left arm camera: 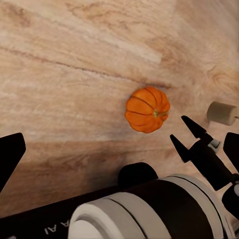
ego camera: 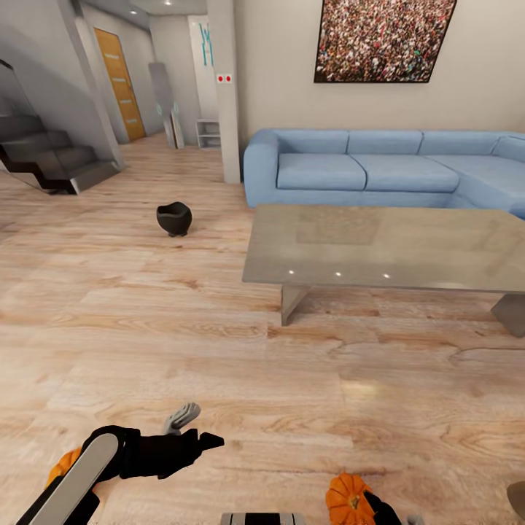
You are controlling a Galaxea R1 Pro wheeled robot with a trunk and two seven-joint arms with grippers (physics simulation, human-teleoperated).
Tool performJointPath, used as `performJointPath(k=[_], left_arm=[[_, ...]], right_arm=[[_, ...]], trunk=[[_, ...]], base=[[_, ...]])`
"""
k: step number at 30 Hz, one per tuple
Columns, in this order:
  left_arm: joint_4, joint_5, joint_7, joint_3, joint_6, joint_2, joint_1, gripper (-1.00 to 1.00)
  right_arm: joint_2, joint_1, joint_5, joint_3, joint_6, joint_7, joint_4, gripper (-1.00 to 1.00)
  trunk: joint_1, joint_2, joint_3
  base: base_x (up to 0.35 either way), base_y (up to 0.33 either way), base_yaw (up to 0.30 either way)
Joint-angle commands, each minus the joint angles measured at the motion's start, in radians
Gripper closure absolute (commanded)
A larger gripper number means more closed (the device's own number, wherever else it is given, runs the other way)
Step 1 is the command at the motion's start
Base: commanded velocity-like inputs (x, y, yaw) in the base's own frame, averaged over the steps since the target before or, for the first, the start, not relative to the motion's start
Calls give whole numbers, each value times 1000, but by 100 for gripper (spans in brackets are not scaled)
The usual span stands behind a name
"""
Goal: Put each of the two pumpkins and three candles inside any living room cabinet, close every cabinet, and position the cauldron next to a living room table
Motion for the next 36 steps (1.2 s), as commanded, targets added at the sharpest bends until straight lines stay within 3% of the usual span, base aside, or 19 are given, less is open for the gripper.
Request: performJointPath(k=[1,29,36], left_arm=[[-1,11,10,-1,0,1,-1,-100],[-1,11,10,0,0,2,-1,-100],[-1,11,6,1,1,3,-1,-100]], right_arm=[[0,-1,-11,8,0,3,1,-100],[0,-1,-12,8,-14,3,1,-100],[0,-1,-12,8,-14,3,1,-100]], trunk=[[0,-1,-5],[8,-5,-70],[8,-5,-70]], base=[[0,0,0],[0,0,0],[0,0,0]])
